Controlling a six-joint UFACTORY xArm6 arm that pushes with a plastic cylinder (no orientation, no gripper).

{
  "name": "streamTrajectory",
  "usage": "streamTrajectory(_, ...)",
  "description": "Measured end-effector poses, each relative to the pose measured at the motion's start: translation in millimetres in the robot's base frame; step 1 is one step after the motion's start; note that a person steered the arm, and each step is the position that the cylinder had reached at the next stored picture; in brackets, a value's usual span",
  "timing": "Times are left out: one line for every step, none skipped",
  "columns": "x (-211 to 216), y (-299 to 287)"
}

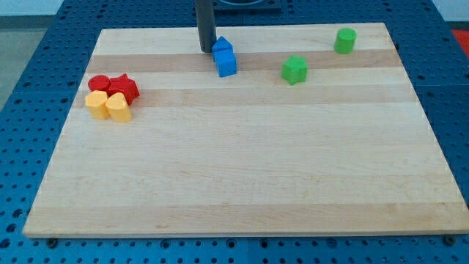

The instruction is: Move green circle to the top of green star

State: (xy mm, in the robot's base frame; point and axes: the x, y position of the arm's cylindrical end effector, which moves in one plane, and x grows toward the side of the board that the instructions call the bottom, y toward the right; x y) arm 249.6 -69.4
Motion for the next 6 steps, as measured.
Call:
streamTrajectory(-27, 7)
streamTrajectory(-51, 52)
streamTrajectory(-52, 151)
streamTrajectory(-47, 258)
streamTrajectory(-24, 303)
streamTrajectory(3, 285)
